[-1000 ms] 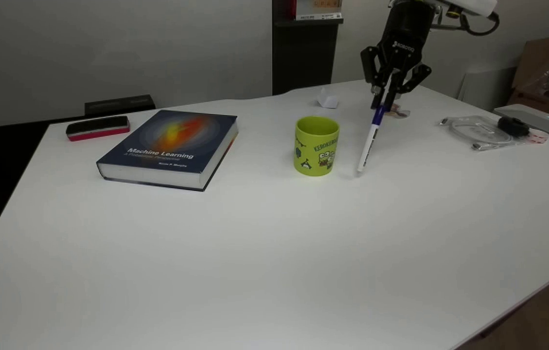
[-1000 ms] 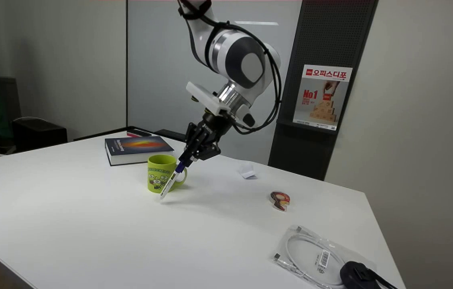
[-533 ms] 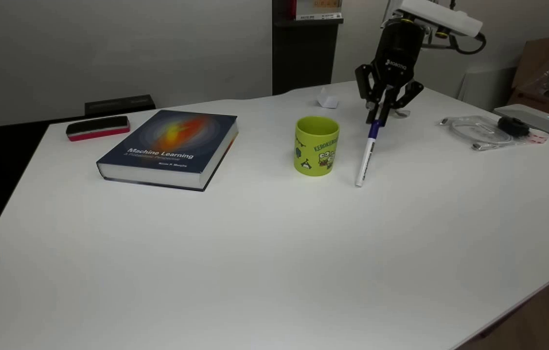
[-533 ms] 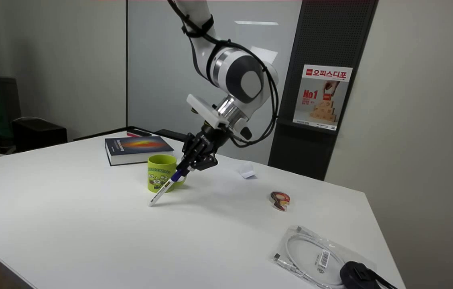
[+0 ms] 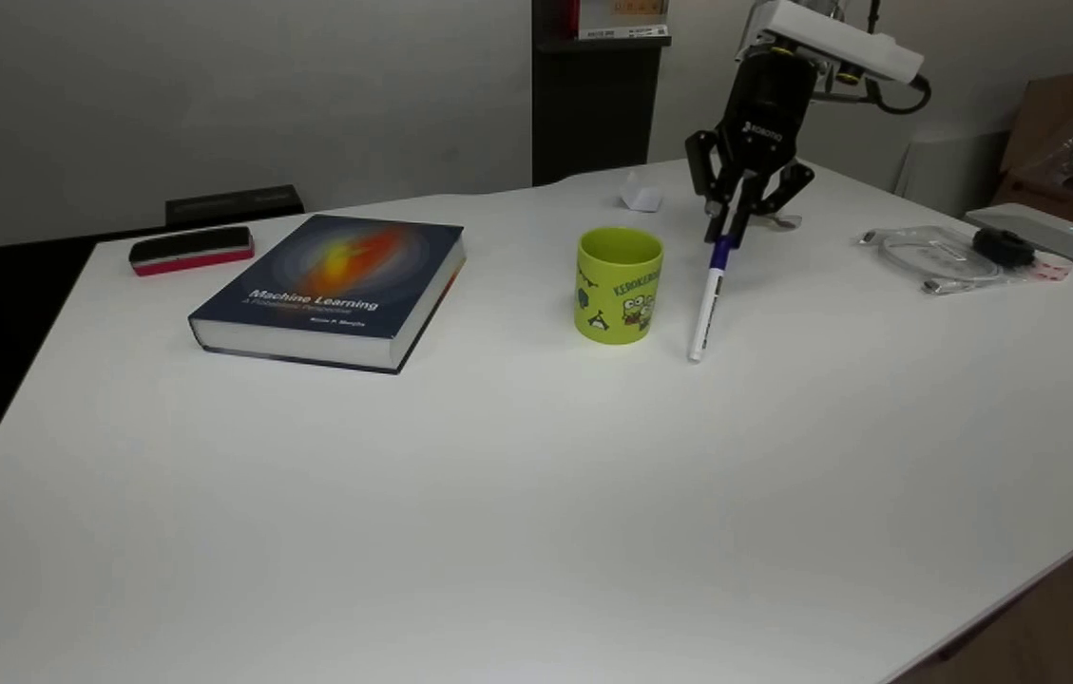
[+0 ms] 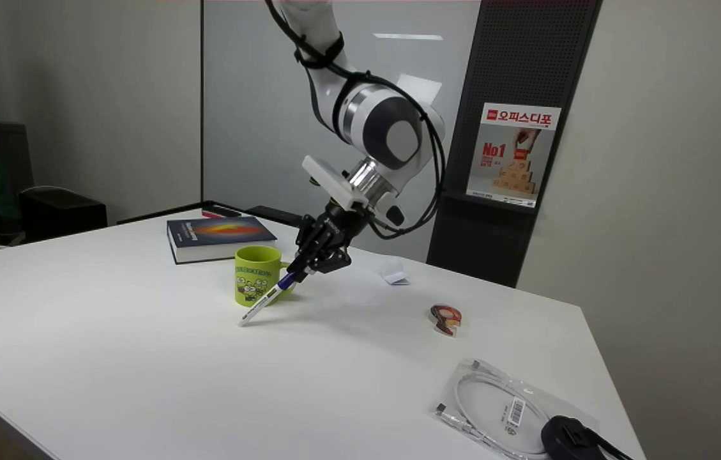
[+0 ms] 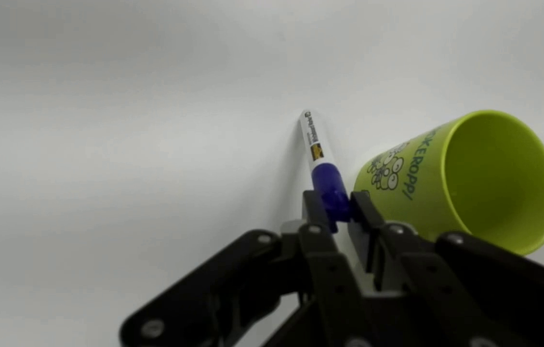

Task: Remove the marker from the mug cup

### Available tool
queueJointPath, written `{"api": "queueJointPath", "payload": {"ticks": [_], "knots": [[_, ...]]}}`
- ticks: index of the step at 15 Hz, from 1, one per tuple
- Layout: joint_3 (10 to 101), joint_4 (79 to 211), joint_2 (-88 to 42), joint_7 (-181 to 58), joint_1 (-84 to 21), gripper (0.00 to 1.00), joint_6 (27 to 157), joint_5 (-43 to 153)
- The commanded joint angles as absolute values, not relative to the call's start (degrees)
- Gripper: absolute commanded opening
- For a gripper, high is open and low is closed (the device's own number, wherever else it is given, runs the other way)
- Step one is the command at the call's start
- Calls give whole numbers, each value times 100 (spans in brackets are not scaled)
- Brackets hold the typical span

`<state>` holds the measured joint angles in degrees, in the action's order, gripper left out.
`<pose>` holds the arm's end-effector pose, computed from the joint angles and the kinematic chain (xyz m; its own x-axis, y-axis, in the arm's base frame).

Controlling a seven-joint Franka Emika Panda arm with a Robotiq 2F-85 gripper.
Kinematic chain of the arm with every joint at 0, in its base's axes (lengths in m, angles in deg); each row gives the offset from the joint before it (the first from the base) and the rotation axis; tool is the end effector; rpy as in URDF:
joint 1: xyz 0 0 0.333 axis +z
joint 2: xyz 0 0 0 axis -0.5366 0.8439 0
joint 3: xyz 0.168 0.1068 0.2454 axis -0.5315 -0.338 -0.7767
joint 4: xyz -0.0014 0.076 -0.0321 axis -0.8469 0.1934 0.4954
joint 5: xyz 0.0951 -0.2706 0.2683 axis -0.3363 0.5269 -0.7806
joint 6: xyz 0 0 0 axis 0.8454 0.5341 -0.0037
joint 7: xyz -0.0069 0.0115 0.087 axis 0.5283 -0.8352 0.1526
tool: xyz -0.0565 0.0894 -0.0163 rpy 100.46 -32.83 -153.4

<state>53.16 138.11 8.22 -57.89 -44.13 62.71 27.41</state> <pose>0.6506 -0.1138 0.1562 0.8164 -0.3180 -0.4820 -0.4887 -0.8251 -0.2835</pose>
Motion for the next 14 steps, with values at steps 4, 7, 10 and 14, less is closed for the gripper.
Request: {"api": "queueJointPath", "payload": {"ticks": [4, 7, 10, 14], "knots": [[5285, 13484, 1012, -5879, -4467, 65, 6433, 2744], [5292, 13564, 940, -5857, -4442, 85, 6632, 2777], [5353, 13837, 673, -5830, -4294, 100, 7112, 2961], [5420, 14524, 5, -5963, -3954, 100, 7957, 3429]]}}
